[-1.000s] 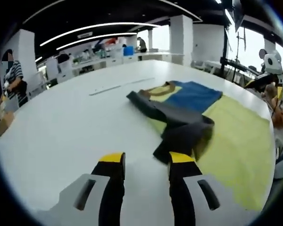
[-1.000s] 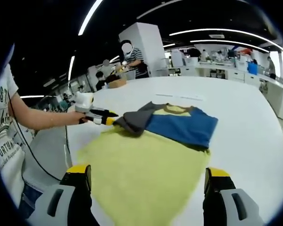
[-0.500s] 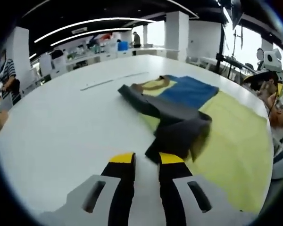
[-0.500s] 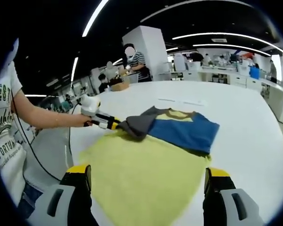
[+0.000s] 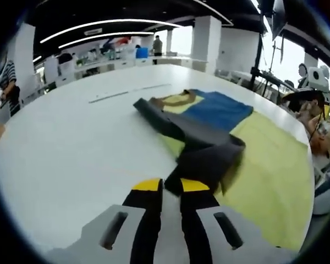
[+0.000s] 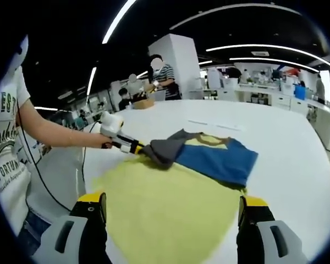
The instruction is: Fold the garment on the visible template until the final outline fits inside the template.
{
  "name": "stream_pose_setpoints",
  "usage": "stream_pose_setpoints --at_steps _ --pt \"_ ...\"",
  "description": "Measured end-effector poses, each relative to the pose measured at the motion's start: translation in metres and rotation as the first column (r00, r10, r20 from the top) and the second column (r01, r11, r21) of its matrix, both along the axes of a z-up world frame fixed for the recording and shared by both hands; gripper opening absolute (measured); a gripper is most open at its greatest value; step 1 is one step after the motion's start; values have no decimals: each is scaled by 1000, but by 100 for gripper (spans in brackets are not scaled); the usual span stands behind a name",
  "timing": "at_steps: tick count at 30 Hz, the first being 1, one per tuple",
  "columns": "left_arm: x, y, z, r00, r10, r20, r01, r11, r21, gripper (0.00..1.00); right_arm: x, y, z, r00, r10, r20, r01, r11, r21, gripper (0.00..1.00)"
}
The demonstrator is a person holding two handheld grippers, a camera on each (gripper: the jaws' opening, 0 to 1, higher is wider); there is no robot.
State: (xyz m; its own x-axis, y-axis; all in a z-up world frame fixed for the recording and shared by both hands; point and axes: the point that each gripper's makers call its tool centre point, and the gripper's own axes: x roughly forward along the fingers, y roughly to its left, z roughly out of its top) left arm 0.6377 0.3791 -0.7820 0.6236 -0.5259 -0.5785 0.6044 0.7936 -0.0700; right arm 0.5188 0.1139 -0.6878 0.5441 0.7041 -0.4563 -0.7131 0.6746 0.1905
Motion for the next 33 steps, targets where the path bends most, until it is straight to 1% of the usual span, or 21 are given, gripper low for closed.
stream_pose_setpoints --at_steps 3,5,6,15,16,18,19,21,23,25,27,29,30,33 --pt "0 1 0 1000 11 -5 -11 1000 -4 7 0 3 4 999 16 38 -16 1000 2 99" --pt "0 0 -1 1000 19 -17 -19 1000 -21 3 0 4 5 999 20 43 -20 1000 5 99" --pt "0 -3 -1 999 27 -30 -28 999 -45 1 1 4 6 998 23 50 -23 1000 6 99" --pt "-1 0 1 998 56 -36 -58 997 -52 1 1 5 7 996 35 76 -35 999 -1 99" --pt "1 3 4 997 75 -24 -77 995 -59 1 2 5 7 996 36 77 -36 999 1 99" --pt "5 7 12 993 114 -10 -114 989 -97 0 2 6 8 996 37 80 -38 999 0 99" --pt "8 10 18 991 130 8 -129 986 -110 0 2 6 9 996 38 82 -38 999 2 99" --pt "9 15 24 990 139 18 -136 984 -114 0 3 7 9 996 38 83 -39 999 7 99" --pt "8 19 35 986 159 42 -153 981 -121 0 3 8 10 996 38 85 -39 999 6 99" --pt "8 24 43 981 186 53 -178 975 -133 0 3 8 9 996 41 83 -41 999 0 99" --pt "12 37 52 965 252 69 -240 959 -152 0 3 9 8 996 44 83 -44 999 -6 99" --pt "14 45 61 956 281 81 -262 946 -191 0 2 10 8 996 49 76 -49 999 -3 99" --pt "14 52 65 949 303 81 -281 936 -211 0 2 10 7 996 49 76 -49 999 -4 99" --pt "14 66 73 936 339 92 -312 923 -225 0 3 10 6 996 44 74 -43 999 -6 99"
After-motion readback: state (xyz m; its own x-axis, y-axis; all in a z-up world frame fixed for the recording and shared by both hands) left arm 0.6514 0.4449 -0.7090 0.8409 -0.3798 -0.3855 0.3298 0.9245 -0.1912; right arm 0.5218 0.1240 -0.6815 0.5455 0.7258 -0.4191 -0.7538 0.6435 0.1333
